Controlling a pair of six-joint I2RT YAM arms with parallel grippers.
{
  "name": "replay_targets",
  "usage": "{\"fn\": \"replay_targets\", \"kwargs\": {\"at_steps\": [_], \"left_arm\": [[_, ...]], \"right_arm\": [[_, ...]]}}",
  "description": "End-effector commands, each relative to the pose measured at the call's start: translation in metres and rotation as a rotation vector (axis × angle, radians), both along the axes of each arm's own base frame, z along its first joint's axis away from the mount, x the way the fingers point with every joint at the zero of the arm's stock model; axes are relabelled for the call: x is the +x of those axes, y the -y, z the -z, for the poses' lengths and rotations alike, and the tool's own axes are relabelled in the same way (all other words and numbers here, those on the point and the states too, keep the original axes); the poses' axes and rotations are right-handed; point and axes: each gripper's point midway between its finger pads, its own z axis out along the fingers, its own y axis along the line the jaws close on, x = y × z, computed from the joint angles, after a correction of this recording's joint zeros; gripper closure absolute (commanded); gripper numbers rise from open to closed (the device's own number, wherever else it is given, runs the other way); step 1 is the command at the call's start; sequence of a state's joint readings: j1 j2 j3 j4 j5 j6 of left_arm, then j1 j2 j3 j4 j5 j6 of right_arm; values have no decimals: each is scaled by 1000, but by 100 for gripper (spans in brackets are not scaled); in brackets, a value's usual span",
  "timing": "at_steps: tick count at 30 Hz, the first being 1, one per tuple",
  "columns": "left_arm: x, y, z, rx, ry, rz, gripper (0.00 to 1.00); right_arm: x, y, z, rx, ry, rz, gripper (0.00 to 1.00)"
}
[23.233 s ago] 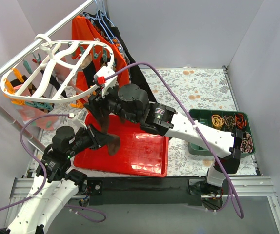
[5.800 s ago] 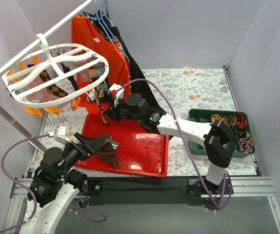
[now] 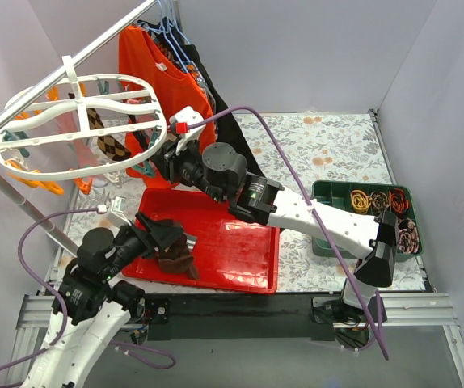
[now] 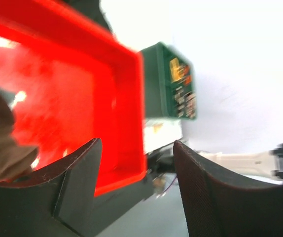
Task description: Remove the socks clipped to the hanger
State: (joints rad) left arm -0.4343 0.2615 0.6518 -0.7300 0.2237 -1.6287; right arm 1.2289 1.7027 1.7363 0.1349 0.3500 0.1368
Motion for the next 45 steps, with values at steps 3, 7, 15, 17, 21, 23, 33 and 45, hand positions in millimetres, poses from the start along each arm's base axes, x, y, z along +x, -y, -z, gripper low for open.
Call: {"fn": "replay_targets", "kwargs": {"at_steps": [3,7,15,17,21,23,33,45], "left_arm": [[26,-5,-43,-103,156,-107,37],[64,-22,-31,-91,206,-286,32],[139,-58,-3,164,282,-574,29],[152,-56,-11,203,351,-575,28],[184,-37,14,320,344,-510,27],[193,-29,11,324,370,-484,27],[220,5,12,367,507,-349,24],[254,-11,21,473,432,-477,81]], "right_arm": [[-28,6,-36,73,-18,-87,88],[-39,2,-43,89,-29,-122,88],[-46,0,-45,89,-29,-137,87],[-45,1,-44,85,-26,-135,87],[-44,4,-47,89,-19,-120,87],[-44,4,-47,88,-17,-123,87],[-45,8,-43,88,-17,-120,87],[-45,16,-40,85,-18,-109,87]]}}
